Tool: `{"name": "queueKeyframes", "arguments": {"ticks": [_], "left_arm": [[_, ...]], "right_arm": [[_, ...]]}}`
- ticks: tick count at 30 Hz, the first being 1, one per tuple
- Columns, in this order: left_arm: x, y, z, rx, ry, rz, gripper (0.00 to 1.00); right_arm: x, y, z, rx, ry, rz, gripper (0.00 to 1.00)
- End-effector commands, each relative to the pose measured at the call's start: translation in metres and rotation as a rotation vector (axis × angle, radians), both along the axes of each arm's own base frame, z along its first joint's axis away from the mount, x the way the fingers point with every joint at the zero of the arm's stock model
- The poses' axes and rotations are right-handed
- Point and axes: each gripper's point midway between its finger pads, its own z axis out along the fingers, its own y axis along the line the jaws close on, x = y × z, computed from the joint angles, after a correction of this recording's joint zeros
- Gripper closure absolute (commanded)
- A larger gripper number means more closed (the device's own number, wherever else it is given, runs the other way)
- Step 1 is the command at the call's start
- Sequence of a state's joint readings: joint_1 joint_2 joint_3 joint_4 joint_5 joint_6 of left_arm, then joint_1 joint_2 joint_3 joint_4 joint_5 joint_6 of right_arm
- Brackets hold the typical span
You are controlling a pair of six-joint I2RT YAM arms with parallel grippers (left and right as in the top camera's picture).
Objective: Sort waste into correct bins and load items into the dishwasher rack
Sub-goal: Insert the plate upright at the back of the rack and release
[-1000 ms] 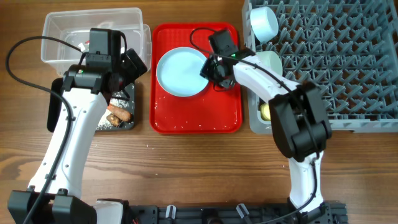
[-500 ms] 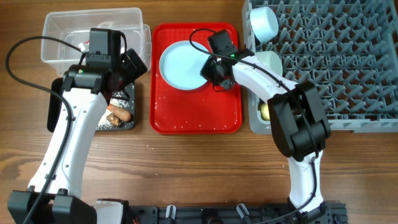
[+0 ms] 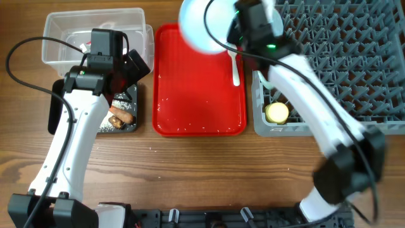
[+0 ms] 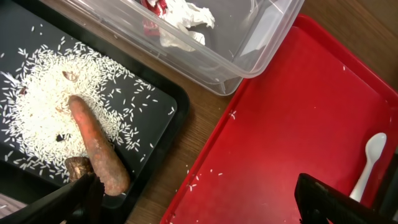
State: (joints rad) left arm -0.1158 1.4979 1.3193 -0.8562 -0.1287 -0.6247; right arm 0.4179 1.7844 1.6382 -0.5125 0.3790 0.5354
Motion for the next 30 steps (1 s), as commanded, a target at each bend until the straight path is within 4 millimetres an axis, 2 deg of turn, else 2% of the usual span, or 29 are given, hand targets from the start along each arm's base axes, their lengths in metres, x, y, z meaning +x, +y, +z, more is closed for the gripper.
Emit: {"name": "queueKeyframes", "arguments": {"ticks": [1, 3, 5, 10, 12, 14, 18, 24, 30], "left_arm": [[0.0, -0.001, 0.005, 0.004, -0.012, -0.018, 0.0], [0.0, -0.001, 0.005, 0.004, -0.012, -0.017, 0.0], [0.0, -0.001, 0.005, 0.004, -0.012, -0.018, 0.0], [0.0, -0.001, 0.005, 0.004, -0.012, -0.018, 0.0], [0.0, -0.001, 0.005, 0.004, -0.012, -0.018, 0.0], [0.0, -0.001, 0.005, 0.004, -0.012, -0.018, 0.0], [0.0, -0.001, 0.005, 0.004, -0.012, -0.017, 0.0], [0.0, -0.001, 0.005, 0.004, -0.012, -0.018, 0.0], [0.0, -0.001, 0.005, 0.004, -0.012, -0.017, 0.0]], "right_arm": [[-0.023, -0.09, 0.092, -0.365, -0.202, -0.348, 0.96], [-0.035, -0.119, 0.111, -0.484, -0.222, -0.485, 0.96], [-0.038, -0.139, 0.118, -0.602, -0.193, -0.53, 0.96], [-0.03, -0.183, 0.103, -0.77, -0.055, -0.538, 0.96], [-0.024, -0.203, 0.089, -0.856, 0.035, -0.523, 0.96], [-0.017, -0.214, 0.074, -0.933, 0.12, -0.466, 0.96], [0.003, -0.219, 0.036, -1.038, 0.255, -0.306, 0.96], [0.021, -0.213, -0.011, -1.05, 0.328, -0.227, 0.96], [0.028, -0.21, -0.044, -1.058, 0.381, -0.186, 0.96]]}}
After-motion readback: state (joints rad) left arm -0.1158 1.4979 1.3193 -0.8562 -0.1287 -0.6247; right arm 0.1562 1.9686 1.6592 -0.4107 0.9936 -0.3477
